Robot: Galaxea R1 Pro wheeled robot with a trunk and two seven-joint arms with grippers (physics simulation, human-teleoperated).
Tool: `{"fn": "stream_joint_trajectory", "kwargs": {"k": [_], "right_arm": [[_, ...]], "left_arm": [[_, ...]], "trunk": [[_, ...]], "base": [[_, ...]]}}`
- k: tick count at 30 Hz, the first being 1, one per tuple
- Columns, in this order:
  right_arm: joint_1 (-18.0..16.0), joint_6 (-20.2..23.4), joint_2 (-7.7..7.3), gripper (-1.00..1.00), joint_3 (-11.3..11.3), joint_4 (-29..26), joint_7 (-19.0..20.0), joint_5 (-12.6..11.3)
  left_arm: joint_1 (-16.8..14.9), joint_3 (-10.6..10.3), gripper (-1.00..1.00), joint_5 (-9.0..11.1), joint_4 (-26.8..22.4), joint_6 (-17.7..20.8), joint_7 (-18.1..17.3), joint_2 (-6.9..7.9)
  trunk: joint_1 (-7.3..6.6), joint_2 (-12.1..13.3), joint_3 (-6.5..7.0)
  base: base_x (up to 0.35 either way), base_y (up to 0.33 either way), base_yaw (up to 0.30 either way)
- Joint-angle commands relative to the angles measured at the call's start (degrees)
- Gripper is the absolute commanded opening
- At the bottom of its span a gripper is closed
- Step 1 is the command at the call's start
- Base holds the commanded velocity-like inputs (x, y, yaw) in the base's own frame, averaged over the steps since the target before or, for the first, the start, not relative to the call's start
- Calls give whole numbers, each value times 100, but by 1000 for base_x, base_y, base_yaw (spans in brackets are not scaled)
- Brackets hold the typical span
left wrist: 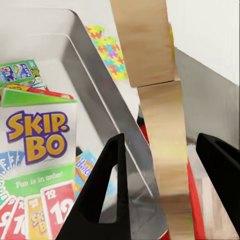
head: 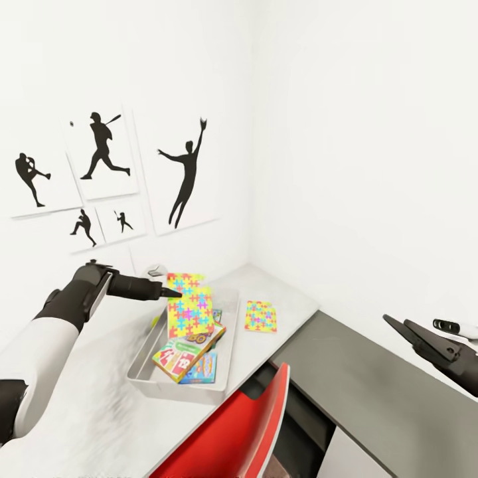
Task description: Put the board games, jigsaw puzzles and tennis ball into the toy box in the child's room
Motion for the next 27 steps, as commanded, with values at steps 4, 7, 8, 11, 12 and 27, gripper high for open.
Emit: {"fn": "stream_joint_trajectory", "kwargs": {"k": [4,7,8,11,12,27], "right_arm": [[-5,15,5,100,-45,5,38,-26],[-5,-1,7,100,-56,6,56,-29],[-5,-5,7,100,-57,6,57,-29],[-5,-16,8,100,-49,6,55,-30],[-5,-17,8,100,-48,6,56,-30],[-5,-20,8,100,-47,6,61,-31]], "left_arm": [[-6,6,-100,-78,-41,18,-506,-7],[-7,5,-100,-84,-47,4,-590,-9],[-7,5,-100,-85,-48,1,-602,-10],[-6,-2,-100,-88,-50,-11,-631,-11],[-6,-4,-100,-88,-50,-12,-633,-11],[-6,-48,-100,-132,-38,-7,-565,-20]], "trunk": [[4,-14,-36],[4,-14,-40],[4,-14,-41],[4,-14,-42],[4,-14,-42],[4,-14,-61]], "base": [[0,0,37],[0,0,-8],[0,0,-75],[0,0,-188],[0,0,-234],[0,0,-88]]}}
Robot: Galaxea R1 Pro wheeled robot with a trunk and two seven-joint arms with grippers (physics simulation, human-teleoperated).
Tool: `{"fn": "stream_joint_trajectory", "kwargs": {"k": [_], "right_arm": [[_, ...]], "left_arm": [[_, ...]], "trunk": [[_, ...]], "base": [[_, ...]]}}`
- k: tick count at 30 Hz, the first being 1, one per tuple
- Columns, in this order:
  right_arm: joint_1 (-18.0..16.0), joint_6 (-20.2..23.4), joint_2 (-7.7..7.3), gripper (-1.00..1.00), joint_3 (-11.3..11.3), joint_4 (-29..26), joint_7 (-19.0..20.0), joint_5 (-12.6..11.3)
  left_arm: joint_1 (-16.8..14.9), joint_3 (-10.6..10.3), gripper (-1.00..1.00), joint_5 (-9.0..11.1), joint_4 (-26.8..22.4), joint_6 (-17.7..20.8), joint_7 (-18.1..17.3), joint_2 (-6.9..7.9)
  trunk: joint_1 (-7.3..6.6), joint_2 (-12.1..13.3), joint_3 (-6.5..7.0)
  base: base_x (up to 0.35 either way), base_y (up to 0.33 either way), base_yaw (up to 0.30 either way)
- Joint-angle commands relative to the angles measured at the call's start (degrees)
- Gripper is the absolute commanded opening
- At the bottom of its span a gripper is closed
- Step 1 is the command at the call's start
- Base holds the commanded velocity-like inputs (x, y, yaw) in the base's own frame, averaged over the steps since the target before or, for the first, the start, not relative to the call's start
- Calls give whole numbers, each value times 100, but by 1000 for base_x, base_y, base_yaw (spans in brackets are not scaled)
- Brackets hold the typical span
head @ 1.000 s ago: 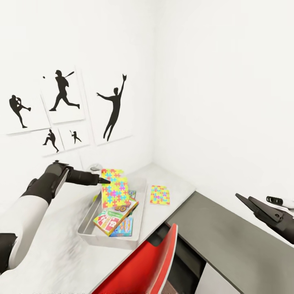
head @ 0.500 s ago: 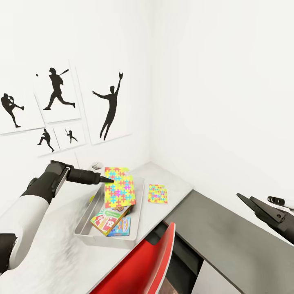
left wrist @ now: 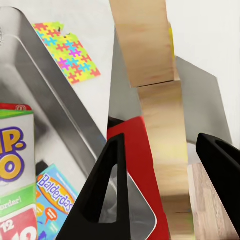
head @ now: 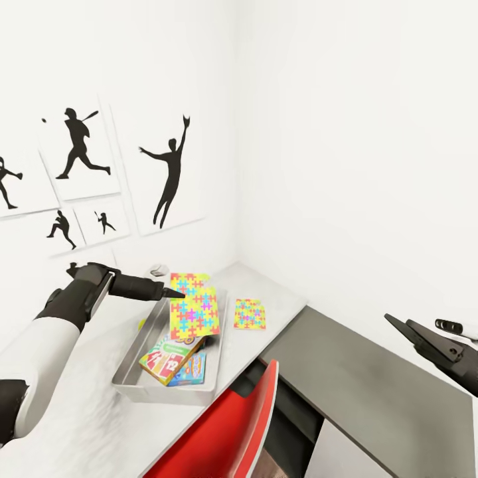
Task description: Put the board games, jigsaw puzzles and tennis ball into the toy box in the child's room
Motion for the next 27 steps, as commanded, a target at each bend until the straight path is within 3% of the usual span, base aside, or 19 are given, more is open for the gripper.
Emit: {"fn": "stream_joint_trajectory", "kwargs": {"k": [1,27], "right_arm": [[-6,43,-1,100,5,-1,3,-14],[-6,43,-1,100,39,8,-30,-6]], "left_arm": [[-6,-2,-100,-46,-4,40,-43,5],[-6,18,-100,-51,-1,39,161,33]], "trunk": [[4,-14,-22],[4,-14,-258]], "base": [[0,0,-2],[0,0,0]]}}
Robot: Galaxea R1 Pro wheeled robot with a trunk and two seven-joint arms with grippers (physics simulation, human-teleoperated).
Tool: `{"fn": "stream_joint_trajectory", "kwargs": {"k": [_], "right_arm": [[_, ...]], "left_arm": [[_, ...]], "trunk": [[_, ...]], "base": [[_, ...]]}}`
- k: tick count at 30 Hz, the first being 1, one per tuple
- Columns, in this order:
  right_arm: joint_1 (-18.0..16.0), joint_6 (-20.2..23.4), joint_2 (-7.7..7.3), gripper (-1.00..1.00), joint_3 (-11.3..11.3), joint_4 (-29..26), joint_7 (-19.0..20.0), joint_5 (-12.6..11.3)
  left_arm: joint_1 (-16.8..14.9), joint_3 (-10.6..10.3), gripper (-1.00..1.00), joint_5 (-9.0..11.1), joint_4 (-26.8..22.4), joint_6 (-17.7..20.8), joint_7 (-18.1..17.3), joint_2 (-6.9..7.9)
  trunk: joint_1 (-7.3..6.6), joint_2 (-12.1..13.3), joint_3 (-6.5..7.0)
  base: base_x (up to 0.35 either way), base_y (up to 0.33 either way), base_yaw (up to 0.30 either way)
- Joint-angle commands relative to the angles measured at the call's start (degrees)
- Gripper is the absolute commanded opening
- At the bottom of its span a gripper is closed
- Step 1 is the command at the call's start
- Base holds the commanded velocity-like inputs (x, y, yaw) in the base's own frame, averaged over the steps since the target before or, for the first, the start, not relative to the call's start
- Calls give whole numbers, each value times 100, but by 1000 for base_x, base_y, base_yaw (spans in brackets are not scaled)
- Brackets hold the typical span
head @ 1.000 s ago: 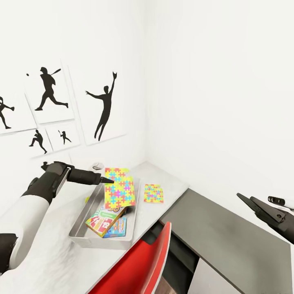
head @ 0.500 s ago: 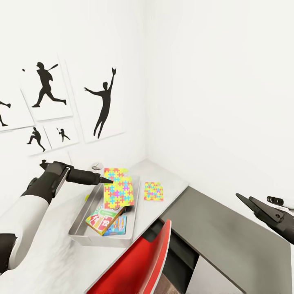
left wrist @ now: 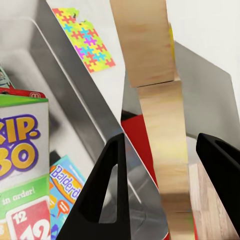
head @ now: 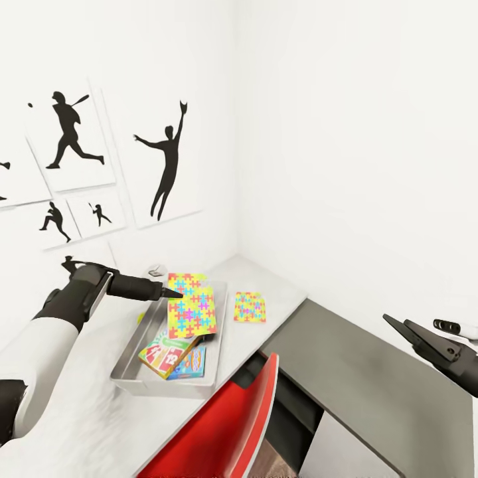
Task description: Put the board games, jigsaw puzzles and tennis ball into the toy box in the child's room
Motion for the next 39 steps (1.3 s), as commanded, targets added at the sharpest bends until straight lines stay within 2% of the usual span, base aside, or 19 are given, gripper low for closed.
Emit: {"fn": "stream_joint_trajectory", "kwargs": {"k": [1,39], "right_arm": [[-5,43,-1,100,0,-1,5,-15],[-5,35,4,100,-9,8,12,-15]], "left_arm": [[-6,-3,-100,-49,-6,37,-44,1],[-6,3,-100,-52,-6,20,-43,40]], "trunk": [[4,-14,-23],[4,-14,-352]], "base": [[0,0,0],[0,0,0]]}}
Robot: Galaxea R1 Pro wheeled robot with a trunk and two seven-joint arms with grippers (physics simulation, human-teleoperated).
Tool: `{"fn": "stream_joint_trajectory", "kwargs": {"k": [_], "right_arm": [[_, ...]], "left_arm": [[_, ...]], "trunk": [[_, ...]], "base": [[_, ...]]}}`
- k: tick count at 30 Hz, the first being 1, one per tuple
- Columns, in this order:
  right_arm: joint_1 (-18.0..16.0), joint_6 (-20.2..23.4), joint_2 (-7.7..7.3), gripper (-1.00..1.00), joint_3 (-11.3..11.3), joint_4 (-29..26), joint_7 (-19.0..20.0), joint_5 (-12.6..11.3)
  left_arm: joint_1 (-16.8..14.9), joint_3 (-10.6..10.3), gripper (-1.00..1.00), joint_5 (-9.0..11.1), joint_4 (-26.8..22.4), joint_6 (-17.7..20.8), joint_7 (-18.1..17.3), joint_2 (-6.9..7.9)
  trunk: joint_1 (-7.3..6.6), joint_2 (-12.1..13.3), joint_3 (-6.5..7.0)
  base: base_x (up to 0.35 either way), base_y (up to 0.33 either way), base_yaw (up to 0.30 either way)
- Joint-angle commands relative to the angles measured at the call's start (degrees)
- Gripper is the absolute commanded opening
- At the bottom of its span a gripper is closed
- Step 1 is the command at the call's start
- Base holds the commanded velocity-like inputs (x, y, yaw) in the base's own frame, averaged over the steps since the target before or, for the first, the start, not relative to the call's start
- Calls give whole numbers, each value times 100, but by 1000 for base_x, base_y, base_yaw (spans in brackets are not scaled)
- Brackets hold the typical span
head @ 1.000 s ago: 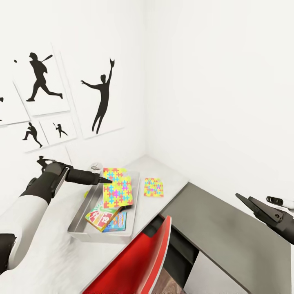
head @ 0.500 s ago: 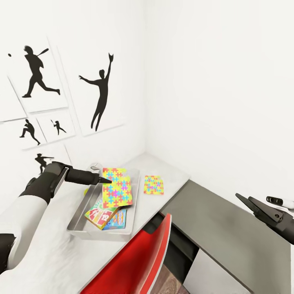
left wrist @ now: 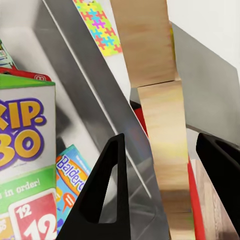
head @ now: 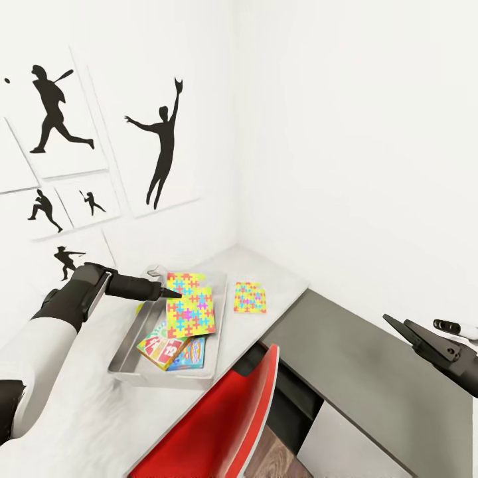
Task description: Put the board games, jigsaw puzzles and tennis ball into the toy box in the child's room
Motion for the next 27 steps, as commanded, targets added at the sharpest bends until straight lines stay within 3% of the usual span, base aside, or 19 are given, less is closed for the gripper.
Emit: {"fn": "stream_joint_trajectory", "kwargs": {"k": [1,15,16,27], "right_arm": [[-5,42,0,100,-3,-1,5,-14],[-5,41,3,100,-7,-1,7,-14],[-5,41,3,100,-7,-1,7,-14],[-5,41,3,100,-7,-1,7,-14]], "left_arm": [[-6,-2,-100,-48,-6,36,-44,1],[-6,-2,-100,-48,-6,36,-45,103],[-6,-2,100,-48,-6,36,-45,106],[-8,-2,100,-48,-6,36,-45,116]], "trunk": [[4,-13,-15],[4,-13,-17],[4,-13,-17],[4,-13,-18]], "base": [[0,0,0],[0,0,0],[0,0,0],[0,0,0]]}}
